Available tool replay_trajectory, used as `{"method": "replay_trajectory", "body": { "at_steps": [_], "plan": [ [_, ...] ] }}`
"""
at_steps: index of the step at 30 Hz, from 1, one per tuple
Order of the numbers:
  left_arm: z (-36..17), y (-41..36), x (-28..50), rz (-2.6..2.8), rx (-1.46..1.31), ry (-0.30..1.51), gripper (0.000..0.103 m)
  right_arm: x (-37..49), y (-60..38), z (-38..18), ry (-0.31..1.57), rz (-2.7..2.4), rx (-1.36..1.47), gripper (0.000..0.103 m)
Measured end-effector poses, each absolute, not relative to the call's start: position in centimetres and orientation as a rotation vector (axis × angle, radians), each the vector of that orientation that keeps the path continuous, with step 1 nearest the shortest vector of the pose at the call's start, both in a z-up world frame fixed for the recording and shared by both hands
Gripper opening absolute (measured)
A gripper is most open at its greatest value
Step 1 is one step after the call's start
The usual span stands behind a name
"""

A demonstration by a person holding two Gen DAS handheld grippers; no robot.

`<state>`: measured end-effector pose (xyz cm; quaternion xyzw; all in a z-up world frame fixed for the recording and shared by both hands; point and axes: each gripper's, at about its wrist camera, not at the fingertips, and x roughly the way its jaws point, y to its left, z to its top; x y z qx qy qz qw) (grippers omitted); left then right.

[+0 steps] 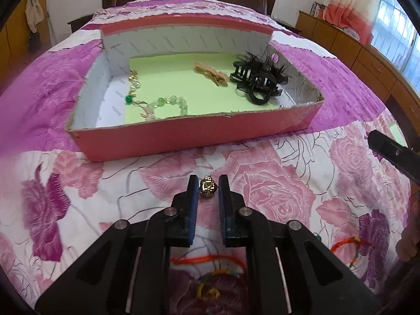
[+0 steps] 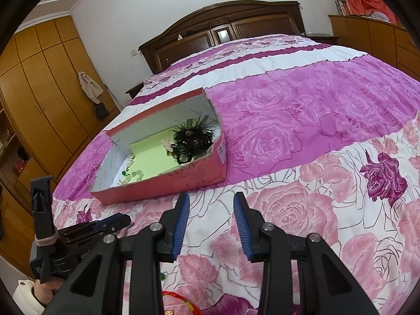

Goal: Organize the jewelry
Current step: 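Grasp the gold round charm with left tool while right tool grasps green bead earring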

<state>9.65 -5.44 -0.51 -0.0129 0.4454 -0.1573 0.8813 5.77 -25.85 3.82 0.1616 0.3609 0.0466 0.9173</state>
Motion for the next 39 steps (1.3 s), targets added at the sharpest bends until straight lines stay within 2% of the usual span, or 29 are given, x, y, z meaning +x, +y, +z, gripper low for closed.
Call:
{"method": "replay_trajectory", "body": {
  "at_steps": [18,39],
  "plan": [
    [0.9,-0.5,6.4,-0.232,-0.074,0.919,0.007,3.6,-19.7,2.0,0.837,0.208,0.275,0.037],
    [0.2,1.4,5.4,-0.228,-0.127,0.918,0.007,3.7,-17.3,-2.2,0.963,0.164,0.212,0.014]
  ]
}}
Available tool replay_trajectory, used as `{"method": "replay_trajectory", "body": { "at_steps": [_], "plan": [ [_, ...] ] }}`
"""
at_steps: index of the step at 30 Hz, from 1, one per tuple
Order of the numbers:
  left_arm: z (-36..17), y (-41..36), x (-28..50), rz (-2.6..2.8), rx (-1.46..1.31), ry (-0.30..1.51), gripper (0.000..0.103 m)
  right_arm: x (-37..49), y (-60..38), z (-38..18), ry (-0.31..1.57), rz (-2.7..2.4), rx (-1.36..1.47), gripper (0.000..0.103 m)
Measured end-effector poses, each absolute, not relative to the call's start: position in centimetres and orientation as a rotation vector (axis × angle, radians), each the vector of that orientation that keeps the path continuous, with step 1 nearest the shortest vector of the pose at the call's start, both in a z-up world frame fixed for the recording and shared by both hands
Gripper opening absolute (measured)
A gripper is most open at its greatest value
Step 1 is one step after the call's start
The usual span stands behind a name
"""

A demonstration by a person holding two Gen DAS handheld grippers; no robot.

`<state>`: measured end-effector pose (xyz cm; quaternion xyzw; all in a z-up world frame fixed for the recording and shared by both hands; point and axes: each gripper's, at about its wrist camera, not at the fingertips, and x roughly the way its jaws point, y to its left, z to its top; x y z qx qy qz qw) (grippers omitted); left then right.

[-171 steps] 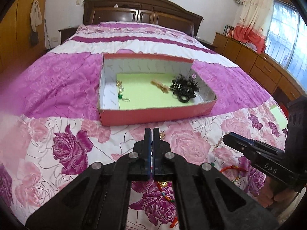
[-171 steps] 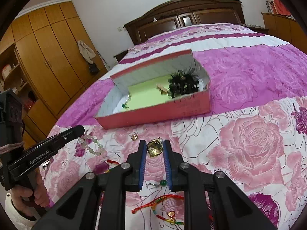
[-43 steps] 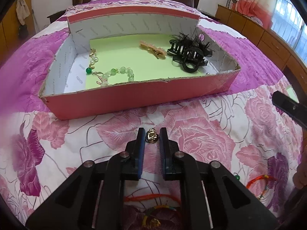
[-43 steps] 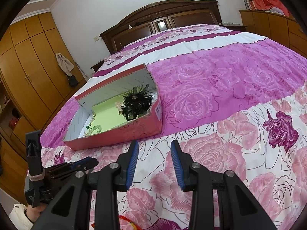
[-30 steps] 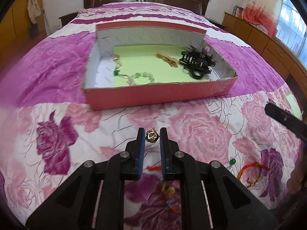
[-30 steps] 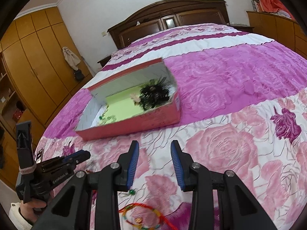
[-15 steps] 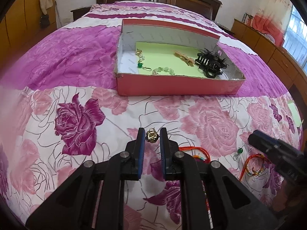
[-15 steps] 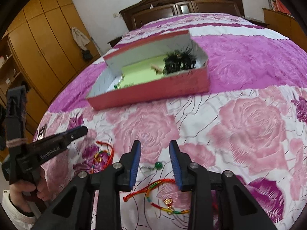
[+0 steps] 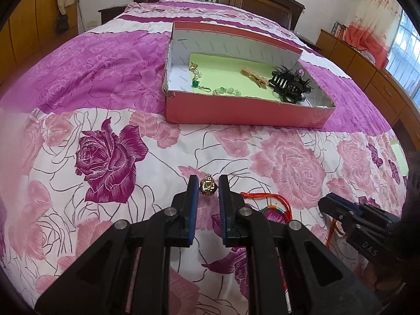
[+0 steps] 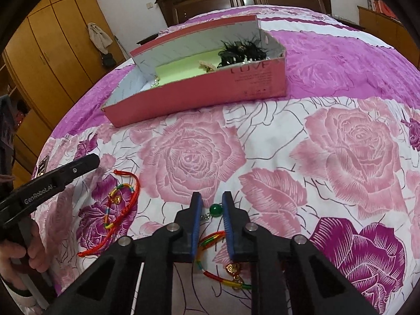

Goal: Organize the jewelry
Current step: 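Grasp the gold round charm with left tool while right tool grasps green bead earring, then carry both items into the pink box and open both tools to release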

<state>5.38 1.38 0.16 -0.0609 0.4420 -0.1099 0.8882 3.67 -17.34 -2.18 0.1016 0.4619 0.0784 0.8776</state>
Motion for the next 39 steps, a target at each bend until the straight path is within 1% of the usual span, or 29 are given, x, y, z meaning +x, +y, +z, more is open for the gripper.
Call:
{"method": "replay_trajectory", "body": {
  "at_steps": [1,8,26,39],
  "plan": [
    [0.1,1.4,5.4,-0.228,-0.126,0.919,0.007,3.7,-17.4,-2.3,0.964,0.160,0.212,0.012],
    [0.1,1.3,5.2,-0.228,-0.125,0.920,0.007,3.5,-17.5,-2.1,0.943,0.174,0.218,0.012],
    [2.2,1.2,4.8,-0.241,-0.122,0.864,0.007,2.9,-17.7,1.9,0.818,0.231,0.237,0.011],
    [4.5,0.0,5.9,-0.269,-0.095,0.804,0.007,4.9,-18.3,4.7,0.742,0.242,0.238,0.011]
  ]
}}
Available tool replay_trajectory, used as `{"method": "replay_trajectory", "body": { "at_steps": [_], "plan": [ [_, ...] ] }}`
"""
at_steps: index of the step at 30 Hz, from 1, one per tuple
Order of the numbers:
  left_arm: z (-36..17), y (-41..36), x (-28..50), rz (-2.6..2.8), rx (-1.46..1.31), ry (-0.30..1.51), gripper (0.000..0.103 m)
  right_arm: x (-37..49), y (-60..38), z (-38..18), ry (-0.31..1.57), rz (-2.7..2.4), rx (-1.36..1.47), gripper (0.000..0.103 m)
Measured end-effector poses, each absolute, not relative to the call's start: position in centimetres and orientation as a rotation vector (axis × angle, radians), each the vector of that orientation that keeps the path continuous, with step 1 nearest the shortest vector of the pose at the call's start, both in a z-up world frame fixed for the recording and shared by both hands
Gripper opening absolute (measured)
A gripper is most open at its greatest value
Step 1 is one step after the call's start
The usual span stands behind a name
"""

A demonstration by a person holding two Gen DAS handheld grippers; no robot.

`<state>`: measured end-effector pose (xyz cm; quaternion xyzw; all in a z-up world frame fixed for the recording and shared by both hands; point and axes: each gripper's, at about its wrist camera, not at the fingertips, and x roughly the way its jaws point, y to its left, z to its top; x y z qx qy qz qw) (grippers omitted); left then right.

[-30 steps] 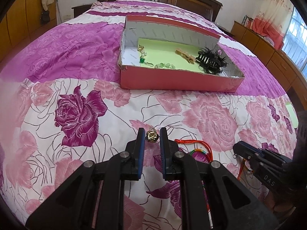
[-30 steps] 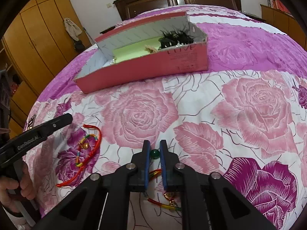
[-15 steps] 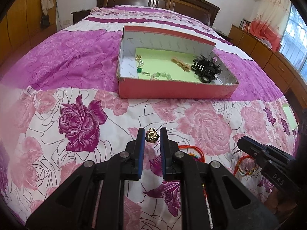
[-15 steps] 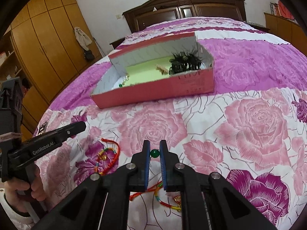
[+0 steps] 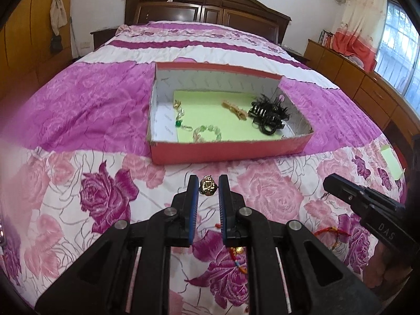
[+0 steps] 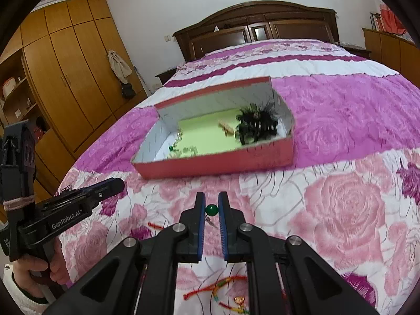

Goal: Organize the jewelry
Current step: 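Carry both items into the pink box and open both tools to release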

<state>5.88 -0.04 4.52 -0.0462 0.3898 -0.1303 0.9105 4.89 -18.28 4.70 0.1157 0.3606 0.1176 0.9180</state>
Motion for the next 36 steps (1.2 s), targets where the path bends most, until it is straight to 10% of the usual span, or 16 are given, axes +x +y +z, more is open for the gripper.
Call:
{"method": "replay_trajectory", "body": {
  "at_steps": [36],
  "plan": [
    [3.9,-2.6,18.8,-0.246,-0.088,0.749,0.007,18.6,-16.4,3.5,0.749,0.262,0.177,0.011]
  ]
}}
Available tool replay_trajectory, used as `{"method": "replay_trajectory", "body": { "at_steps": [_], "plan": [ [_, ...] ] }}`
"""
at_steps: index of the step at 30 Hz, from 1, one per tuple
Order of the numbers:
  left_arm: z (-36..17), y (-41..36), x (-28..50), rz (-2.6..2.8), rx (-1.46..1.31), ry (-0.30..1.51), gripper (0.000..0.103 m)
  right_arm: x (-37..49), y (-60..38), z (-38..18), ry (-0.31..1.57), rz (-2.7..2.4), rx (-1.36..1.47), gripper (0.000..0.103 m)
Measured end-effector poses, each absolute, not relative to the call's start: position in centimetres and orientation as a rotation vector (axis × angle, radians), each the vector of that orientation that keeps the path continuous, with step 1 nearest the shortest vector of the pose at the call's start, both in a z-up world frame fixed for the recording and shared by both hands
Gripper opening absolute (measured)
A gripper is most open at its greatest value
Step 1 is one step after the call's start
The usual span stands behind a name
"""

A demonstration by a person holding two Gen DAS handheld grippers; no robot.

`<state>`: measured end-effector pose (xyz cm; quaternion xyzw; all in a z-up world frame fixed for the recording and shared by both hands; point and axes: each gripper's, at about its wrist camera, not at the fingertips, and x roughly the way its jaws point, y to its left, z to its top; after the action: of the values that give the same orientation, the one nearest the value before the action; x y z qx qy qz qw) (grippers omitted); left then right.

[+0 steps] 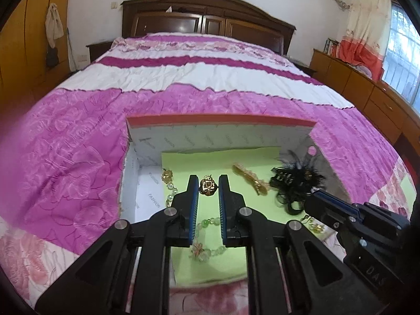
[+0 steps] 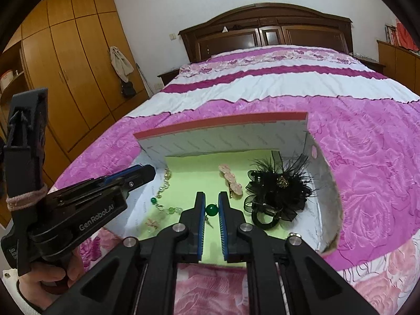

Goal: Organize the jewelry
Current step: 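Carry both items into the pink box and open both tools to release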

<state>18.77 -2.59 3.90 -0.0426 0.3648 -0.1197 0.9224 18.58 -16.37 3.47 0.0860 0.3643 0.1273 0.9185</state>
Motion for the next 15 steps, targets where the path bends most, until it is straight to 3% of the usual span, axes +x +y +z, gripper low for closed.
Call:
{"method": "replay_trajectory", "body": {
  "at_steps": [15],
  "plan": [
    [-1.1,-2.5,21.3,-0.216,-0.100,0.909,0.007,21.1,-15.8,-0.4,0.840,0.217,0.115,0.012]
  ]
}}
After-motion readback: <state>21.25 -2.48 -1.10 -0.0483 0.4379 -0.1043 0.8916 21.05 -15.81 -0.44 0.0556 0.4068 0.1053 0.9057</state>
